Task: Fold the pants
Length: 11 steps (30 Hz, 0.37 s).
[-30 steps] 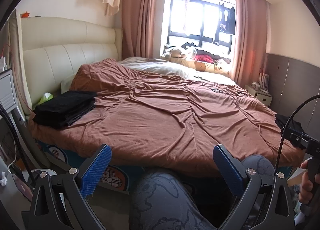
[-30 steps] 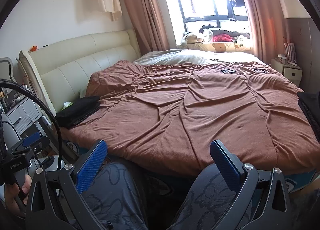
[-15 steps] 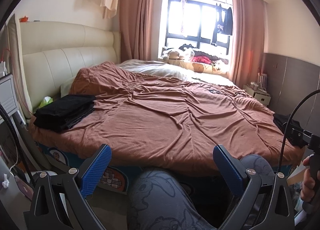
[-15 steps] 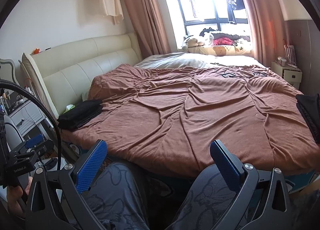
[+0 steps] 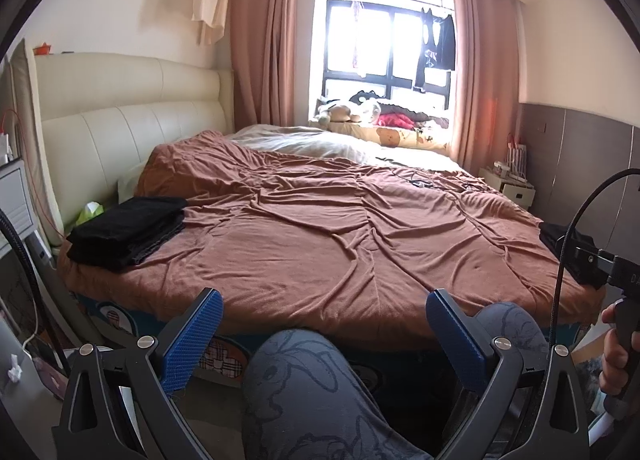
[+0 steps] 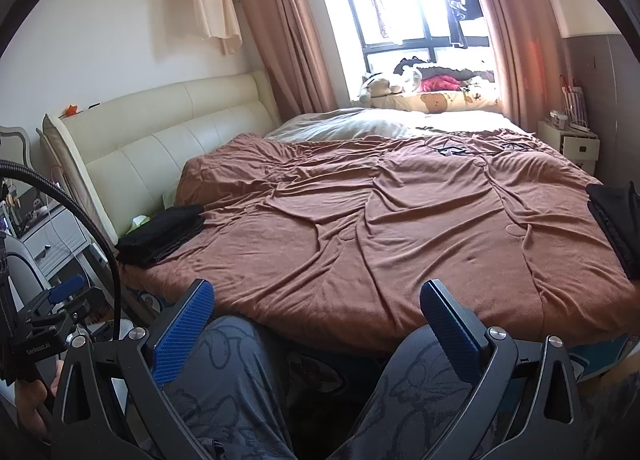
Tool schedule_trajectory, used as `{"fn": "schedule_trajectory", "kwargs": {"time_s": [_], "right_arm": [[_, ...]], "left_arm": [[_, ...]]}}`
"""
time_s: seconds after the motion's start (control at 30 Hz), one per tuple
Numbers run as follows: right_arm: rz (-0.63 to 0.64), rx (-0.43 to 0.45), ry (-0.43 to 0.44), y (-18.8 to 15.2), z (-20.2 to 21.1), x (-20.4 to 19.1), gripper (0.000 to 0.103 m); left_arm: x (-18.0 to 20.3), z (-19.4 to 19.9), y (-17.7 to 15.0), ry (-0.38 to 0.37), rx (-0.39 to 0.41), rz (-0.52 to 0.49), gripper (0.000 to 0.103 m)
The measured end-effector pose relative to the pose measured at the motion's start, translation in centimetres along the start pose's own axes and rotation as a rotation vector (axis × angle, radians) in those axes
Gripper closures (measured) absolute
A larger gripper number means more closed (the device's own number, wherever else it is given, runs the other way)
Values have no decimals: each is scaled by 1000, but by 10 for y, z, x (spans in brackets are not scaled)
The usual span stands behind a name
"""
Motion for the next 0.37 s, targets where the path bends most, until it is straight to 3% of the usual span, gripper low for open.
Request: {"fn": "schedule_trajectory", "kwargs": {"time_s": [0.37], "right_arm": [[-2, 3, -3, -5, 6, 0, 0]], "left_arm": [[7, 11, -2, 0, 15, -14, 1]]}}
Point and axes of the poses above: each gripper's, at about its wrist camera, not at the fingertips, and z roughly against the way its jaws point, x to its right, y to its top, the point moved 7 cm from there along -z, roughly the way its jaws point, and after that the axes turned 6 degrees about -x, right-handed, at the moved point
